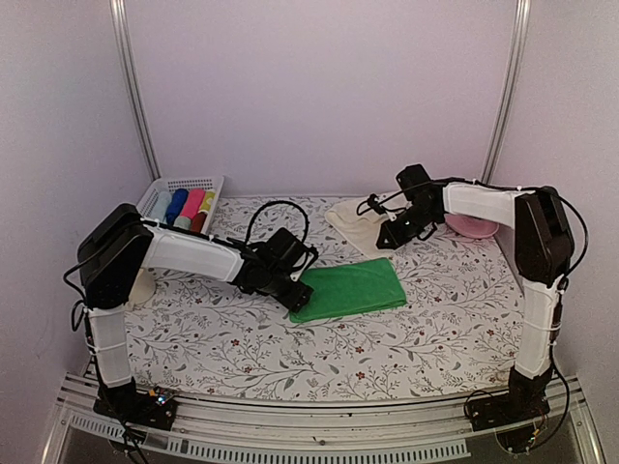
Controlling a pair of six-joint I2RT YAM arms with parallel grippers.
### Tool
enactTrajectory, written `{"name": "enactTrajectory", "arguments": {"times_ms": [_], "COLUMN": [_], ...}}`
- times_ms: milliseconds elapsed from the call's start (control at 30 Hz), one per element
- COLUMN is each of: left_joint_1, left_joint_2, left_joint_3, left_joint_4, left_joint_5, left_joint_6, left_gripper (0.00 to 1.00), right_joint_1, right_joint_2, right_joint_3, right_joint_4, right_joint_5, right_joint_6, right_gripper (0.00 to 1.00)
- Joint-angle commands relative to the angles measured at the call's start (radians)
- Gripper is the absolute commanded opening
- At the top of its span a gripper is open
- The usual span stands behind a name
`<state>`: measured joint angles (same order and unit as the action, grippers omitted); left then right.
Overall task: Roll the towels
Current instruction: Smooth out the towel at the center of the board.
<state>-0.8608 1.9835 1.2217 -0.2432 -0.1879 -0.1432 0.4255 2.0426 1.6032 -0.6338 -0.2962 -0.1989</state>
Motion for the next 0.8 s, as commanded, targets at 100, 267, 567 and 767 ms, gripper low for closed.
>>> {"name": "enactTrajectory", "arguments": {"times_ms": [100, 267, 567, 767], "left_joint_1": [-0.02, -0.025, -0.028, -0.016], "left_joint_2": [-0.008, -0.007, 0.035, 0.031], "left_joint_3": [-0.005, -0.007, -0.013, -0.008], "left_joint_4": [0.015, 0.015, 0.004, -0.026], "left_joint_5": [0.001, 0.007, 0.001, -0.066], "left_joint_6": [-0.004, 0.0, 0.013, 0.026], "left_gripper": [0.8, 0.83, 0.86, 0.92], "right_joint_1": [0.028, 0.01, -0.034, -0.04], "right_joint_2": [0.07, 0.13, 0.155, 0.155], "right_joint_3": [-0.003, -0.011, -0.02, -0.015], "right_joint_4": [0.012, 0.0, -0.041, -0.076], "right_joint_5": [0.026, 0.099, 0.132, 0.131], "right_joint_6": [0.007, 0.04, 0.056, 0.036], "right_gripper": [0.08, 0.07, 0.06, 0.08]}}
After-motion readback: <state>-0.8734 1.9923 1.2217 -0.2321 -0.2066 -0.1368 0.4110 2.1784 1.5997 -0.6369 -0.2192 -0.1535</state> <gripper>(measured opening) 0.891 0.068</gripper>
